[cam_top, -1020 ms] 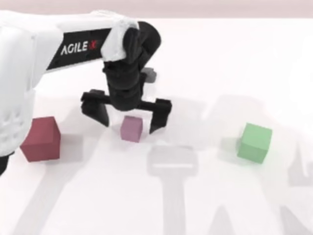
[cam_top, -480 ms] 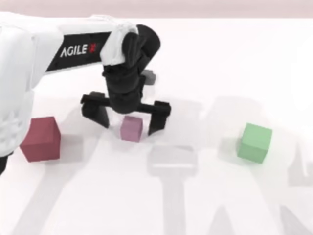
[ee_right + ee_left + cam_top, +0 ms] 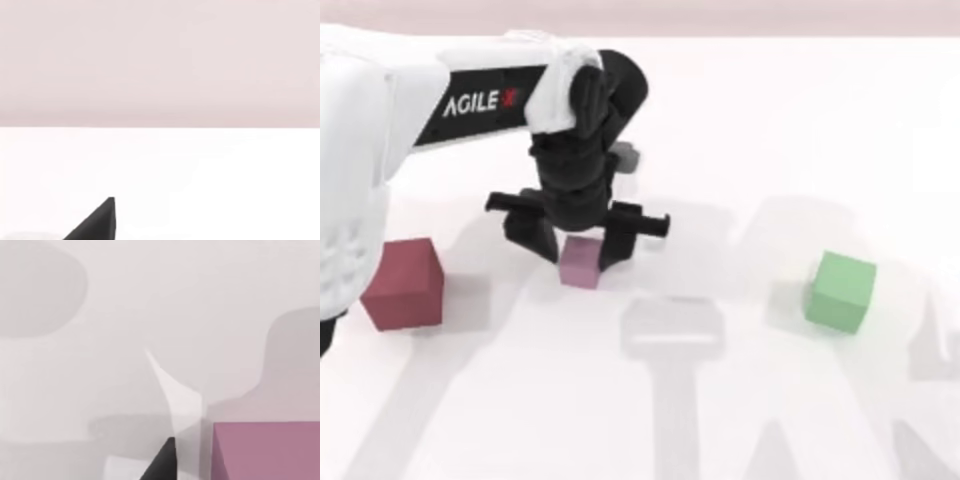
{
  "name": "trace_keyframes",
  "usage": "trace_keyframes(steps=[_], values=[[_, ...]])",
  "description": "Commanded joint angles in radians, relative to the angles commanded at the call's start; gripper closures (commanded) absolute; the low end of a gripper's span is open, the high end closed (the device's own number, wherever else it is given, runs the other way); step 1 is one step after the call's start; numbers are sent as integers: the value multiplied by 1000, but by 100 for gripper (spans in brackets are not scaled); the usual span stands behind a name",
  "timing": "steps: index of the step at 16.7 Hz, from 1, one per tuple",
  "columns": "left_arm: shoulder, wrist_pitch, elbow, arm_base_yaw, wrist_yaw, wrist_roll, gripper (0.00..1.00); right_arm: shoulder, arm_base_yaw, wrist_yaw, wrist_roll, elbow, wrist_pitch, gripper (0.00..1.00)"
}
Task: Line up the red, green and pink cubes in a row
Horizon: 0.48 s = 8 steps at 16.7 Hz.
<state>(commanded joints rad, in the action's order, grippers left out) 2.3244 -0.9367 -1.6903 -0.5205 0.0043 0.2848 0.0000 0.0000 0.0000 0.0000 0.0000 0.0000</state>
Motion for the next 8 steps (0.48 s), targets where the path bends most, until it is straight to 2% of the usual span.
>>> trace_keyframes(steps=[2, 8], values=[[0, 0, 0, 0, 0, 0, 98, 0, 0, 0, 0, 0, 0, 0], [0, 0, 0, 0, 0, 0, 100, 0, 0, 0, 0, 0, 0, 0]])
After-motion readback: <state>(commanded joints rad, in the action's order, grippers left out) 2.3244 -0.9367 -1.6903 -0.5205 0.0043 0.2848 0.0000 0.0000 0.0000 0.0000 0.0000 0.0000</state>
